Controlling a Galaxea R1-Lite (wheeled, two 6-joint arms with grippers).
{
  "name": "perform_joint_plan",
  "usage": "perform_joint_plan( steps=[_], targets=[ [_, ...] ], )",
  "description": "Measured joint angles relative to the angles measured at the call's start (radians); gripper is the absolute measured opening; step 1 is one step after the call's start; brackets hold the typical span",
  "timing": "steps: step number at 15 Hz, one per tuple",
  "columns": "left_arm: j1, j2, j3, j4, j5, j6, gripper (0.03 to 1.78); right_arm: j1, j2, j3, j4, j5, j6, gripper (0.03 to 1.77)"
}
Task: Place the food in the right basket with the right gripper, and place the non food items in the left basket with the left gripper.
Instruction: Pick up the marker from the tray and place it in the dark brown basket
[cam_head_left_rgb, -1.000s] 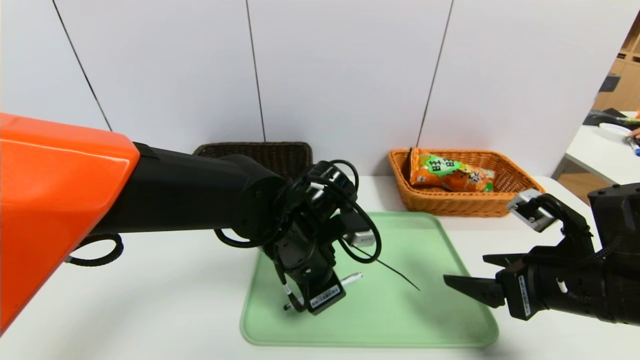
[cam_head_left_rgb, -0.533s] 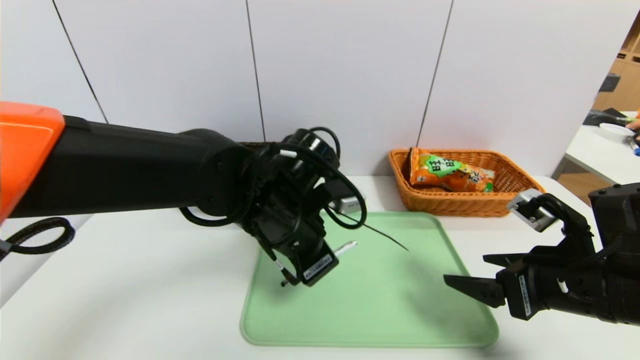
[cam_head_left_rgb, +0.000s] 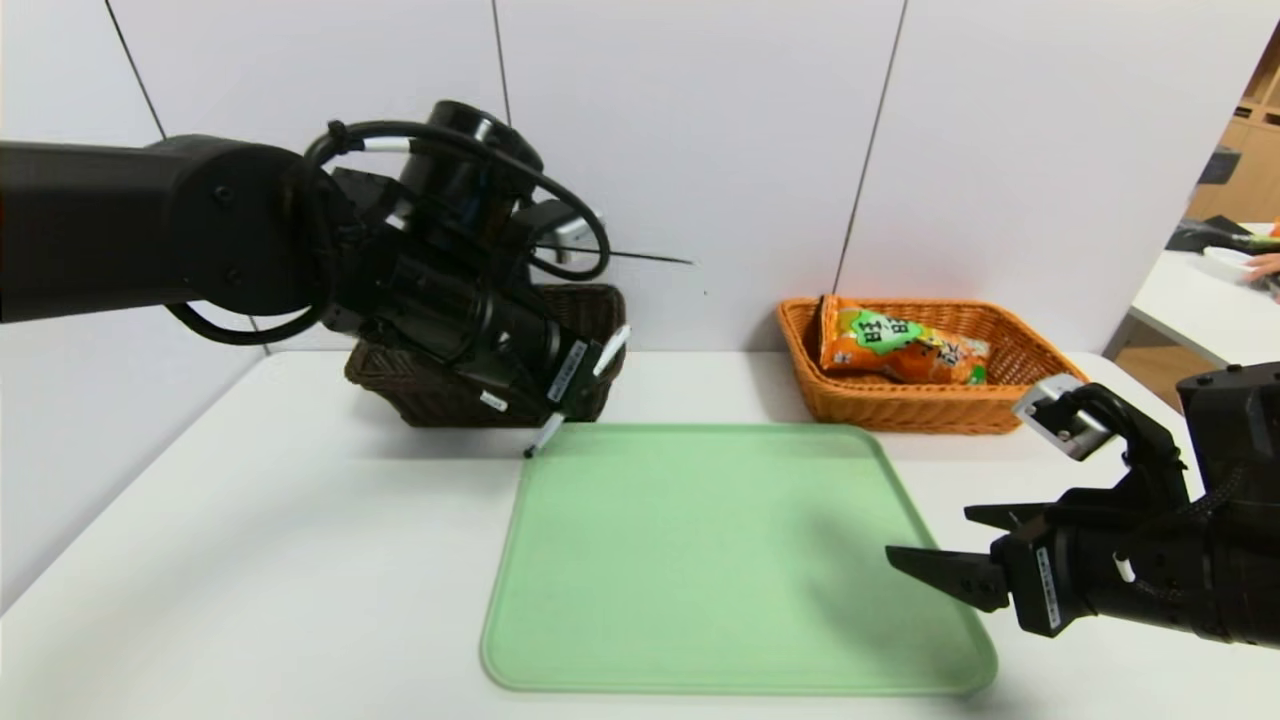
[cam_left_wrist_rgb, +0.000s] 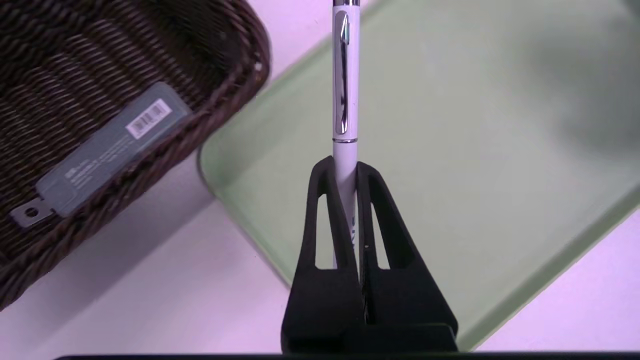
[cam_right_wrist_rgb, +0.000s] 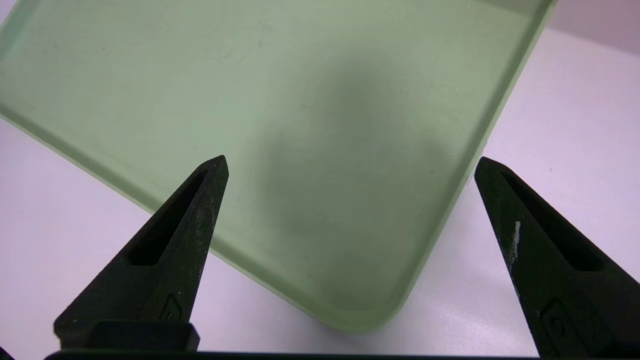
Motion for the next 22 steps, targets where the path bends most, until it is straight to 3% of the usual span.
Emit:
perform_joint_plan(
  steps=[2,9,14,18,22],
  targets=[
    [0.019,-0.007,-0.021,0.0,0.027,-0.037,0.07,0.0,0.0,0.001,0.0,0.0,0.001,1.7],
    [0.161,0.003,-0.104,0.006,0.036,-0.118,0.07,0.0,0.0,0.004,0.001,0.0,0.0,1.7],
    [0.257,0.059,-0.145,-0.001,0.037,-0.114,0.07,0.0,0.0,0.007,0.001,0.0,-0.001,1.7],
    [0.319,0.101,-0.192,-0.002,0.01,-0.009,0.07,0.003,0.001,0.01,0.001,0.0,0.0,1.7],
    [0.376,0.136,-0.21,-0.03,-0.113,0.213,0.07,0.006,0.001,0.011,0.002,0.0,-0.001,1.7]
  ],
)
